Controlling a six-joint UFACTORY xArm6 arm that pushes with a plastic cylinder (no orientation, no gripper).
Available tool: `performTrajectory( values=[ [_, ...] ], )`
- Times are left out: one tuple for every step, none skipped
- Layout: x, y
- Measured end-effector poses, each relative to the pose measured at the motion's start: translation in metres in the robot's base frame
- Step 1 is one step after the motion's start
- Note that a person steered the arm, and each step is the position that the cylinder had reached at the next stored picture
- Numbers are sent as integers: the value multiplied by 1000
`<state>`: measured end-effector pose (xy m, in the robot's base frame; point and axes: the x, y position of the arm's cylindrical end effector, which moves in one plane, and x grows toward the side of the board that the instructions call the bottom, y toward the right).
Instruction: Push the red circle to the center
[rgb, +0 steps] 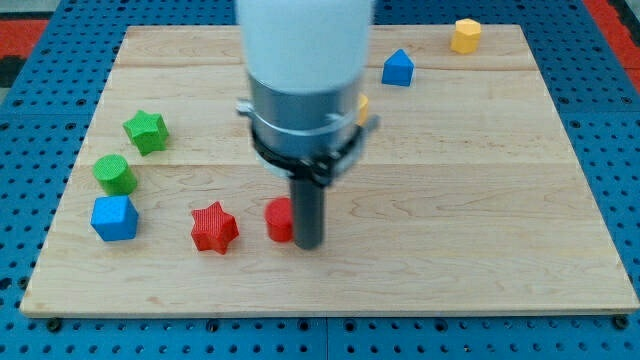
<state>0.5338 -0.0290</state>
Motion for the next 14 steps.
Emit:
performTrajectory(
  values=[
    [-2,-1],
    [-2,-1],
    [3,1],
    [29,4],
    [51,-5],
    [9,-10],
    [9,-27],
    [4,-63],
    [-8,-59],
    [-30,-56],
    [-39,-56],
    [-48,-90],
    [-49,-71],
    [-52,-46]
  ],
)
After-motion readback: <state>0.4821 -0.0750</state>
